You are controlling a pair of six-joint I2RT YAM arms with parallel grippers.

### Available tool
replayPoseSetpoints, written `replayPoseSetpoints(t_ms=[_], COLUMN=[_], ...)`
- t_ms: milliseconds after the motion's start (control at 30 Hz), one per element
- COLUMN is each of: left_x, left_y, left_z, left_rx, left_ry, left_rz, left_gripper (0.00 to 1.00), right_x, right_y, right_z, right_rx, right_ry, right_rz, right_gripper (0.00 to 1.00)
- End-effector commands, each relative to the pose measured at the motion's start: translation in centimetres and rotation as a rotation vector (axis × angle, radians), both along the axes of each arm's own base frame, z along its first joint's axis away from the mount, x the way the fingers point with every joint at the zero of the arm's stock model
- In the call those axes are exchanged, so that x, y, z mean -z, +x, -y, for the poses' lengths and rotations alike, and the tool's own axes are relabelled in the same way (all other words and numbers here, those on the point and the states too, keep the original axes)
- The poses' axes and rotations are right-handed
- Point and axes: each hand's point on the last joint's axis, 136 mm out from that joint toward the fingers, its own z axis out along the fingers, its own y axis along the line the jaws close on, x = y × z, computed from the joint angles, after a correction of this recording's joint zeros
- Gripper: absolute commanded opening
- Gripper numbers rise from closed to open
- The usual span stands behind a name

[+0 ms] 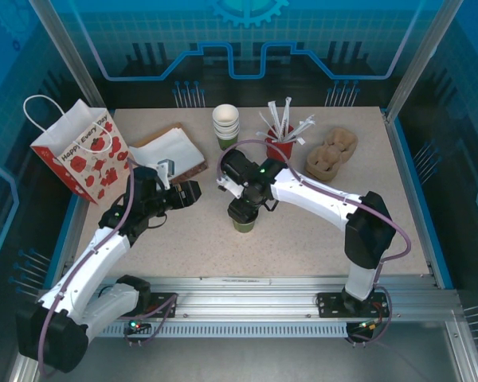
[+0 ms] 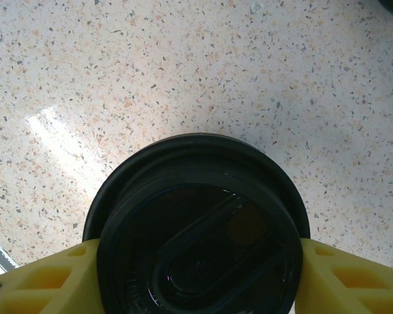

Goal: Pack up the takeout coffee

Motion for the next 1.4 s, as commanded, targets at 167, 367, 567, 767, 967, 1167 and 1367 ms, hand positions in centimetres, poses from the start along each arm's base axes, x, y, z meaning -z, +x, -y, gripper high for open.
replayPoseSetpoints(t_ms=[167,367,567,767,967,1167,1367], left_x=[1.4,2.2,2.8,3.2,3.8,4.2,4.7], left_y=[-0.6,-0.8,-1.1,-1.3,-1.1,-1.0,-1.1], left_z=[0.3,0.3,0.5,0.9,1.2,1.2,1.2], left_rx=[0.004,0.003,0.006,0.016,0.020,0.021,0.018], left_ry=[0.002,0.011,0.017,0.027,0.037,0.048,0.055], left_rz=[-0.051,-0.069,-0.083,-0.095,-0.110,-0.112,-0.114], left_gripper=[0.72,0.72,0.73,0.73,0.73,0.73,0.73], right_x=[5.4,6.0,6.7,7.8,7.9,8.4,7.8], right_y=[-2.6,-3.2,-3.7,-4.4,-4.5,-4.4,-4.6], right_z=[4.2,4.4,4.9,5.5,5.7,5.8,5.0], right_rx=[0.056,0.059,0.065,0.075,0.079,0.082,0.071], right_ry=[-0.169,-0.188,-0.206,-0.225,-0.234,-0.243,-0.224], right_rz=[-0.155,-0.159,-0.168,-0.191,-0.181,-0.191,-0.173], right_gripper=[0.55,0.54,0.54,0.53,0.52,0.51,0.52])
